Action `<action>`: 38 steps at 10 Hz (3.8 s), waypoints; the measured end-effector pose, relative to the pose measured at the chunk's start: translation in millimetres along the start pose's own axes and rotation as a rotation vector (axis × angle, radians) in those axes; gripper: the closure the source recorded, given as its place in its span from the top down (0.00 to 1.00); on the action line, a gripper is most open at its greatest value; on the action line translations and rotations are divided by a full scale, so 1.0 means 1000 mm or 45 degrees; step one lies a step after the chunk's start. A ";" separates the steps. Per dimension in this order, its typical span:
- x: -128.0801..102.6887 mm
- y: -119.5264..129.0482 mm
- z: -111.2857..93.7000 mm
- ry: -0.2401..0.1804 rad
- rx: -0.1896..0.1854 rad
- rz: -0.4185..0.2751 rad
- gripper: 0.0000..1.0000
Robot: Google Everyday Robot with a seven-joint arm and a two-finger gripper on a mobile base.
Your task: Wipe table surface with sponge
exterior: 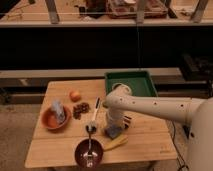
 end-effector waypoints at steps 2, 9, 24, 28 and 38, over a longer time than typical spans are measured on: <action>0.007 -0.003 0.004 0.009 -0.002 -0.026 0.72; 0.017 -0.012 0.009 0.014 -0.033 -0.056 0.45; -0.054 0.133 -0.066 0.215 0.215 0.573 0.00; -0.085 0.121 -0.037 0.227 0.325 0.696 0.00; -0.075 0.161 -0.014 0.250 0.230 0.835 0.00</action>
